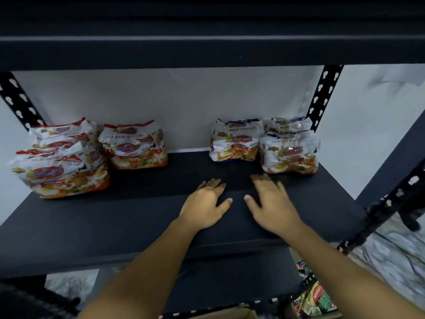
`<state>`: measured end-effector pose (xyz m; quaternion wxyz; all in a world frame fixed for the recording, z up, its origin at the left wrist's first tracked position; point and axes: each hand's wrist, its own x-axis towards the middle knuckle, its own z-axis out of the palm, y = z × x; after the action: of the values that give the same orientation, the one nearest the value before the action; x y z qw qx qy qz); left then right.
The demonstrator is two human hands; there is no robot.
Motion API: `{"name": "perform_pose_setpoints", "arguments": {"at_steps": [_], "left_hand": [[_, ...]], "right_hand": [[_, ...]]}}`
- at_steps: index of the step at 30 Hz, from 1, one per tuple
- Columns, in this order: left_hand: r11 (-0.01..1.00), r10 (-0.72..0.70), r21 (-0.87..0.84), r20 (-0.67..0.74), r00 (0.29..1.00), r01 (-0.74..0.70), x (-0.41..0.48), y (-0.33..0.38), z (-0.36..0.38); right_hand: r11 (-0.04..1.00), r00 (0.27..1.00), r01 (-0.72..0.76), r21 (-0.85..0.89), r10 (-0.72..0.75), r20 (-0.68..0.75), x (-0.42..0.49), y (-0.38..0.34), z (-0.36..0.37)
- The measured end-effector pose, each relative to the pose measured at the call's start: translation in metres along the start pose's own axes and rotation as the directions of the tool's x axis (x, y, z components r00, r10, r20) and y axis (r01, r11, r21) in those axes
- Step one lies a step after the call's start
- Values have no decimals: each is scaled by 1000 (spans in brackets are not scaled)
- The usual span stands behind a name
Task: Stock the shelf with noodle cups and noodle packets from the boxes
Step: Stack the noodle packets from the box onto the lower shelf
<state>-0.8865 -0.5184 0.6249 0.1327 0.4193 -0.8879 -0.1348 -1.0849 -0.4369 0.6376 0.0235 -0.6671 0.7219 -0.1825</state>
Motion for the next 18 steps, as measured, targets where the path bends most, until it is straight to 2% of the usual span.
{"name": "perform_pose_setpoints", "arguments": {"at_steps": [3,8,15,18], "left_hand": [[1000,8,12,15,1000,-8,-24,-12,-11],[997,-77,11,18,997,77,-84,-42,-28],[978,-169,129,20,985,165,-134,-60,-31],[973,-176,151,9,984,173,-140,-59,-28]], "right_hand": [[997,988,50,53,-57,146,-26,-40,14],[997,960,74,19,-76,271,-41,-91,34],[986,954,80,-147,-33,296,-54,-115,45],[983,961,88,-162,-41,275,-58,-116,45]]}}
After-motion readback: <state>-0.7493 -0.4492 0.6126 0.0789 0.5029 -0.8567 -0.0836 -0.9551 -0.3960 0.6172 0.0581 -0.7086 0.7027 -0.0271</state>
